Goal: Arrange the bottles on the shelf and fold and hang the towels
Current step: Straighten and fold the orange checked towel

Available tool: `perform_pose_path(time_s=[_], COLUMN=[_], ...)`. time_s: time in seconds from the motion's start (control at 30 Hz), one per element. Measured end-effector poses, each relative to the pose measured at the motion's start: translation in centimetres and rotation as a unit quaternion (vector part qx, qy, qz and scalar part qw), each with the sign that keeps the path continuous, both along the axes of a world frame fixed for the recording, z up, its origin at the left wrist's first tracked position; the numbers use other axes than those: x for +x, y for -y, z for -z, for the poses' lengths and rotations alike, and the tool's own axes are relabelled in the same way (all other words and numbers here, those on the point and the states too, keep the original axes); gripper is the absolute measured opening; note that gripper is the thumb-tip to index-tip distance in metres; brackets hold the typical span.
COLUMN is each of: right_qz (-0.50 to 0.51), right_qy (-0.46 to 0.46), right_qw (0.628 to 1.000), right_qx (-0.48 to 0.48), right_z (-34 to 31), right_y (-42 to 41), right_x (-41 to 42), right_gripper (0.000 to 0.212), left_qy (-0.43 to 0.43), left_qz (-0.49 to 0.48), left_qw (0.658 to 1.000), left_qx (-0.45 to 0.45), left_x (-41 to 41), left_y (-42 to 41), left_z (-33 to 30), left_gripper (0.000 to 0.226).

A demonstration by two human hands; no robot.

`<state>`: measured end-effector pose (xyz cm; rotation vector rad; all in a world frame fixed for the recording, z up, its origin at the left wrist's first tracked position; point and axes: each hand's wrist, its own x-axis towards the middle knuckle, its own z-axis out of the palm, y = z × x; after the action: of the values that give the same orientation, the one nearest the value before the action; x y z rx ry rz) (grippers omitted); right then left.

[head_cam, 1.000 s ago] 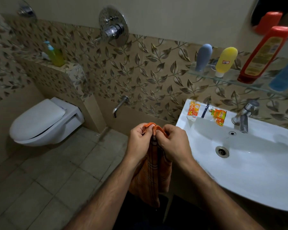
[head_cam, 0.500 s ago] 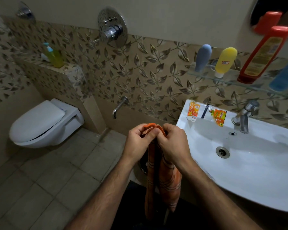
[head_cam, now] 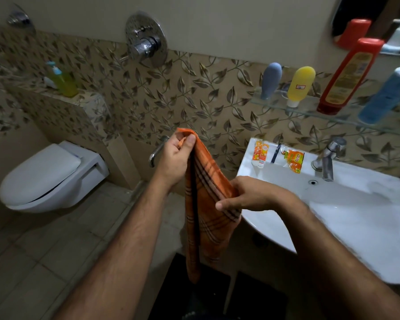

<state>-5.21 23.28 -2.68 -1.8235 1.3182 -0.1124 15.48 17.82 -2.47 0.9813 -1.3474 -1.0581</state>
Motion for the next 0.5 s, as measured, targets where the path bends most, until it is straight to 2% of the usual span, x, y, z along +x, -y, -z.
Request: perform_pose_path(time_s=[0.07,0.17,0.2,0.27,0.4,0.5], right_qz=[0.017,0.129,0.171,0.222,0.265,0.307], right_qy=[-0.053,-0.074,-0.079,-0.108,-0.176,-0.248], right_qw=[0.998,0.983,0.973,0.957,0.940,0.919], right_qx=[0.038,0.111,0.133,0.152,0.123,0.009], right_z=[-0.2,-0.2,-0.1,0.2,1.5,2.1], right_y=[-0.1,0.3,0.4,0.5,0.9,1.2], right_x=[-0.6,-1.6,-2.0,-2.6,-3.3,-3.1], right_gripper=[0.053,0.113,0.122,0.113,0.068,0.043], left_qy=[0.003,0.017,0.022,0.031,0.032,0.026], left_qz=[-0.029,-0.062,-0.073,-0.094,-0.089,-0.115], left_qw=[0.999,0.997,0.995,0.993,0.993,0.990], left_qx=[-0.021,-0.048,-0.056,-0.065,-0.066,-0.076], left_x=[0.1,0.6,0.9,1.5,2.1,2.2], left_y=[0.9,1.3,1.2,1.1,0.6,0.4], left_z=[-0.8,-1.5,-1.6,-1.8,-2.5,-2.9], left_gripper=[0.015,0.014,0.015,0.019,0.021,0.022])
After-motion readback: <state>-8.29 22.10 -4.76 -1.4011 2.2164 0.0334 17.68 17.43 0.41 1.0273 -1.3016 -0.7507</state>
